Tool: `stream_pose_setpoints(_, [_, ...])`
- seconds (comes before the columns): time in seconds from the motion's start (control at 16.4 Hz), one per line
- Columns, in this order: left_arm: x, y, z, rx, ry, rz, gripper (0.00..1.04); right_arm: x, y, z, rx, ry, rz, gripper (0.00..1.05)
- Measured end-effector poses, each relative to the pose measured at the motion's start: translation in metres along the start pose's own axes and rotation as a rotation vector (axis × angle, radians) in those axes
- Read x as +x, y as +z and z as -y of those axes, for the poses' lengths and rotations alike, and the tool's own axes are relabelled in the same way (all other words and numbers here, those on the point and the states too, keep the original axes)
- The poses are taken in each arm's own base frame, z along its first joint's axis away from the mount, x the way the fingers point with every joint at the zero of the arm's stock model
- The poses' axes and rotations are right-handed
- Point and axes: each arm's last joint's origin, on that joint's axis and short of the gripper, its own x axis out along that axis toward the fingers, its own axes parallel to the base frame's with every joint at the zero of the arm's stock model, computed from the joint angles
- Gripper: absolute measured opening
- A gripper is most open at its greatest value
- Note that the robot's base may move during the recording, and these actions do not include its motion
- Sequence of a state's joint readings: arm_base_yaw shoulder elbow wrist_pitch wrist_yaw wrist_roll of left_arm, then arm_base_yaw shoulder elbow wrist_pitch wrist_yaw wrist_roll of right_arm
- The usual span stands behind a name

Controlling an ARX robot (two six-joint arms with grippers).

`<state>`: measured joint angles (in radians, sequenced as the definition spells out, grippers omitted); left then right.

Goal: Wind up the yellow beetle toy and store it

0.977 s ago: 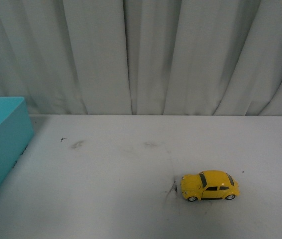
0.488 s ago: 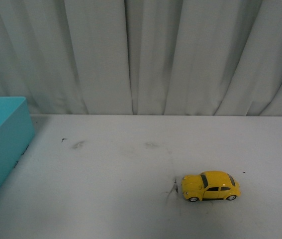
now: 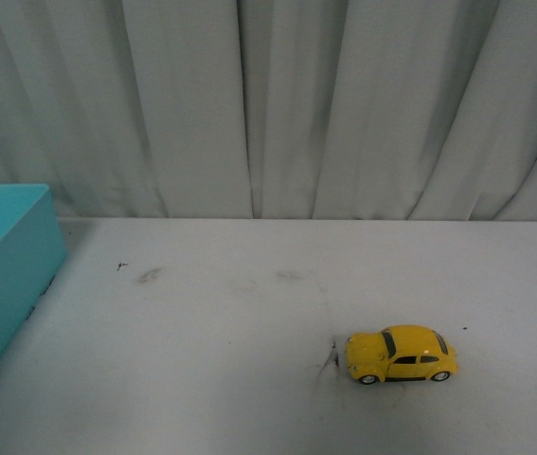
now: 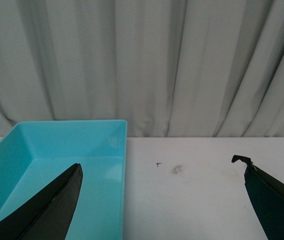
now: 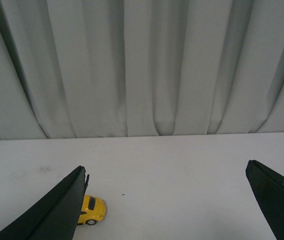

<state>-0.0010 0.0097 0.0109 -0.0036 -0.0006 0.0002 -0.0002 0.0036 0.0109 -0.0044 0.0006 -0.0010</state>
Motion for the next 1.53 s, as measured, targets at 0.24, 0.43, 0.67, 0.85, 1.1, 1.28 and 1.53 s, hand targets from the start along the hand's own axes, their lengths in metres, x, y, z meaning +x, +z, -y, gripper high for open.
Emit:
stream_pose_setpoints(0.24, [0.000,0.000,0.000,0.000,0.000,0.001,0.98,0.008,-0.006,0.005,0.184,0.116,-0.307,0.98])
stream_pose_setpoints(0.43, [0.000,0.000,0.000,0.000,0.000,0.000,0.98,0.052,0.014,0.031,0.225,0.058,-0.205,0.98])
stream_pose_setpoints(0.67, [0.000,0.000,0.000,0.000,0.000,0.000,0.98,0.153,0.041,0.054,0.153,0.085,-0.042,0.98])
stream_pose_setpoints(0.85, [0.000,0.000,0.000,0.000,0.000,0.000,0.98,0.225,0.028,0.032,0.082,0.363,-0.097,0.98])
stream_pose_setpoints(1.1, [0.000,0.000,0.000,0.000,0.000,0.000,0.98,0.261,0.003,-0.020,-0.085,0.880,-0.240,0.98])
stream_pose_setpoints(1.28, [0.000,0.000,0.000,0.000,0.000,0.000,0.98,0.267,-0.015,-0.024,-0.186,1.091,-0.358,0.98])
stream_pose_setpoints(1.53, [0.000,0.000,0.000,0.000,0.000,0.000,0.98,0.278,-0.060,-0.020,-0.413,1.322,-0.501,0.98])
